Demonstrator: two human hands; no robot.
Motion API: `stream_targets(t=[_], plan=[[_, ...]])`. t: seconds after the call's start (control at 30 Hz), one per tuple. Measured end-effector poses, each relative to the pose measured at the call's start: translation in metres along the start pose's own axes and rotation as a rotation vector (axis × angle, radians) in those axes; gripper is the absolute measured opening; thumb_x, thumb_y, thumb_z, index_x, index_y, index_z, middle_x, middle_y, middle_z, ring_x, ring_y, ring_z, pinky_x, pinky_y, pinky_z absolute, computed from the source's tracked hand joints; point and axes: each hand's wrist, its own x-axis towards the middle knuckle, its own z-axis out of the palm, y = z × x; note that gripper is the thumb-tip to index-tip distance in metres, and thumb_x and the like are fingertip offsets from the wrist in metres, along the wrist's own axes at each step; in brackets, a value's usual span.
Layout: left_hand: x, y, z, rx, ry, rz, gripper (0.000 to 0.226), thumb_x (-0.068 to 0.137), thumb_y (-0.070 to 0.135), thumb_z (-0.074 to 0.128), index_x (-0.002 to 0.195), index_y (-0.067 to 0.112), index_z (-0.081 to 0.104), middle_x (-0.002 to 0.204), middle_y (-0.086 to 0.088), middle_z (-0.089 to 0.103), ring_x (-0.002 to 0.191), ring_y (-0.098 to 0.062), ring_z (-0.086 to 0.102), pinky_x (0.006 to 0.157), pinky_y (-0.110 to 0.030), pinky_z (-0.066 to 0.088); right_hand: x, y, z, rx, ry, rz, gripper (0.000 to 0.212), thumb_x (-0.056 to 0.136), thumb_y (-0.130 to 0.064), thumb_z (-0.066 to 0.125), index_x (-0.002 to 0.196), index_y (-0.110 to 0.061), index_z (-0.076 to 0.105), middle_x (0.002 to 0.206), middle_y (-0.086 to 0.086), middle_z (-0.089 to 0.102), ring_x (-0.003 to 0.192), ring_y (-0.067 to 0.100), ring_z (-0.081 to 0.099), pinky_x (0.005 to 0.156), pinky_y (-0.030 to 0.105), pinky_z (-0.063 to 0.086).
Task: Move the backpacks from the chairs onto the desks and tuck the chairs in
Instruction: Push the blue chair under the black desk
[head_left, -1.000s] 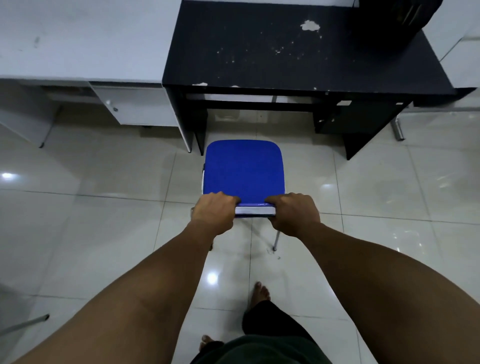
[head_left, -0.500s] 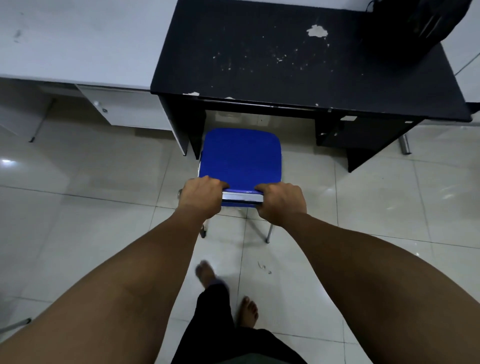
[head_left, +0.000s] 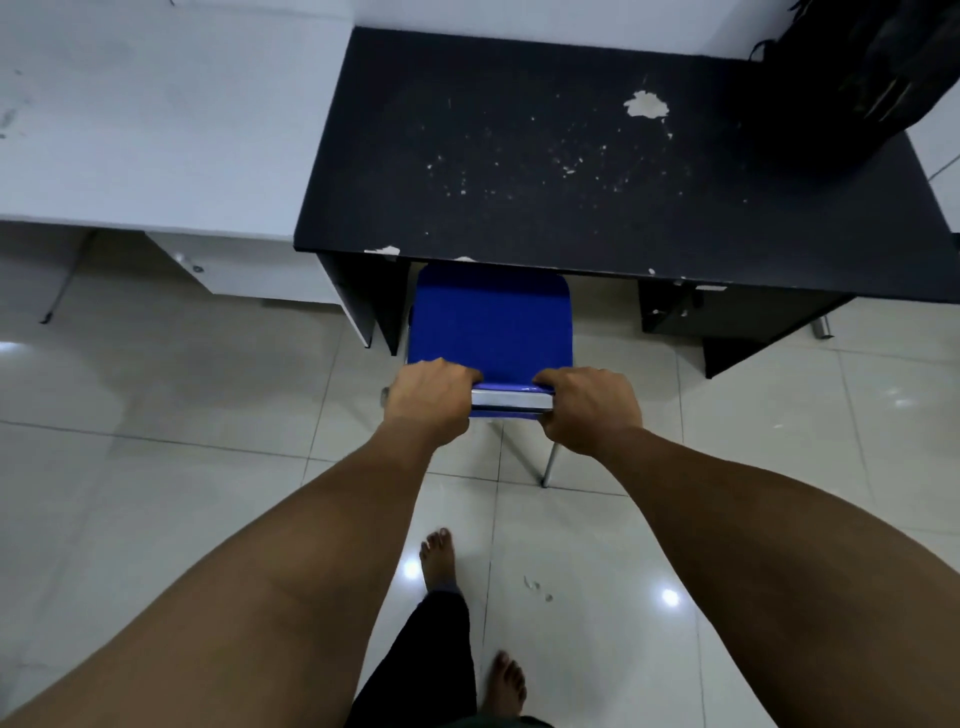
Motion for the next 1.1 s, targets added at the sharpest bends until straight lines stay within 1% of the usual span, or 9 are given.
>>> stream_targets(t=[0.13, 0.33, 0.47, 0.57, 0.63, 0.77, 0.87, 0.93, 1.1], plan=[[0.037, -0.012, -0.005, 0.001, 0.011, 0.007, 0.034, 0.084, 0.024, 0.060, 0.116, 0.035, 0.059, 0.087, 0.005, 0.066, 0.073, -0.019, 0.059, 0.057, -0.030, 0.041, 0.038, 0.011, -0.008, -0.018, -0.008, 0.011, 0.028, 0.091, -0.044, 0.060, 0.118, -0.035, 0.060, 0.093, -0.009, 0.069, 0.074, 0.013, 0.062, 0.066, 0.032, 0.056], [0.078, -0.032, -0.013, 0.002, 0.005, 0.029, 0.036, 0.083, 0.026, 0.061, 0.118, 0.035, 0.058, 0.085, 0.005, 0.066, 0.070, -0.018, 0.058, 0.058, -0.030, 0.045, 0.079, 0.017, -0.019, -0.016, -0.022, 0.021, 0.029, 0.091, -0.043, 0.059, 0.119, -0.034, 0.058, 0.097, -0.009, 0.068, 0.077, 0.014, 0.061, 0.066, 0.030, 0.053], [0.093, -0.039, -0.016, -0.001, -0.012, 0.075, 0.036, 0.084, 0.030, 0.062, 0.120, 0.033, 0.057, 0.086, 0.006, 0.065, 0.070, -0.017, 0.060, 0.063, -0.032, 0.054, 0.093, 0.023, -0.024, -0.026, -0.034, 0.011, 0.030, 0.091, -0.042, 0.059, 0.119, -0.034, 0.057, 0.101, -0.008, 0.067, 0.079, 0.015, 0.061, 0.061, 0.027, 0.043], [0.104, -0.045, -0.018, -0.010, -0.024, 0.091, 0.037, 0.086, 0.032, 0.063, 0.122, 0.032, 0.056, 0.089, 0.005, 0.067, 0.071, -0.016, 0.060, 0.063, -0.032, 0.054, 0.104, 0.025, -0.026, -0.011, -0.049, 0.006, 0.031, 0.091, -0.043, 0.059, 0.121, -0.034, 0.056, 0.103, -0.007, 0.066, 0.079, 0.015, 0.058, 0.060, 0.027, 0.039], [0.112, -0.048, -0.021, -0.001, -0.019, 0.092, 0.038, 0.086, 0.034, 0.064, 0.123, 0.032, 0.055, 0.090, 0.004, 0.067, 0.071, -0.015, 0.059, 0.060, -0.030, 0.050, 0.113, 0.028, -0.028, -0.007, -0.048, 0.011, 0.031, 0.090, -0.043, 0.059, 0.120, -0.035, 0.056, 0.103, -0.007, 0.066, 0.079, 0.015, 0.059, 0.061, 0.027, 0.042], [0.135, -0.053, -0.031, 0.027, 0.002, 0.080, 0.036, 0.082, 0.032, 0.064, 0.117, 0.034, 0.059, 0.087, 0.006, 0.067, 0.072, -0.018, 0.061, 0.061, -0.030, 0.049, 0.137, 0.036, -0.036, 0.011, -0.053, 0.019, 0.031, 0.089, -0.042, 0.060, 0.119, -0.036, 0.056, 0.100, -0.008, 0.067, 0.078, 0.016, 0.061, 0.067, 0.032, 0.052], [0.144, -0.066, -0.036, 0.032, -0.007, 0.071, 0.036, 0.080, 0.031, 0.063, 0.115, 0.037, 0.061, 0.084, 0.007, 0.067, 0.073, -0.019, 0.061, 0.060, -0.030, 0.045, 0.150, 0.032, -0.034, 0.022, -0.037, 0.018, 0.032, 0.088, -0.043, 0.060, 0.119, -0.035, 0.058, 0.099, -0.008, 0.067, 0.076, 0.016, 0.060, 0.067, 0.031, 0.050], [0.146, -0.079, -0.037, 0.028, -0.021, 0.079, 0.034, 0.082, 0.032, 0.062, 0.116, 0.037, 0.061, 0.084, 0.008, 0.066, 0.074, -0.018, 0.061, 0.062, -0.030, 0.047, 0.156, 0.023, -0.031, 0.023, -0.007, 0.013, 0.031, 0.087, -0.044, 0.059, 0.116, -0.034, 0.060, 0.094, -0.008, 0.068, 0.072, 0.016, 0.058, 0.064, 0.029, 0.046], [0.152, -0.097, -0.040, 0.024, -0.030, 0.070, 0.036, 0.084, 0.035, 0.065, 0.120, 0.038, 0.059, 0.094, 0.008, 0.068, 0.082, -0.017, 0.064, 0.068, -0.031, 0.052, 0.170, 0.011, -0.024, 0.053, 0.019, -0.003, 0.032, 0.087, -0.050, 0.059, 0.113, -0.032, 0.062, 0.089, -0.010, 0.069, 0.068, 0.014, 0.059, 0.061, 0.027, 0.049]])
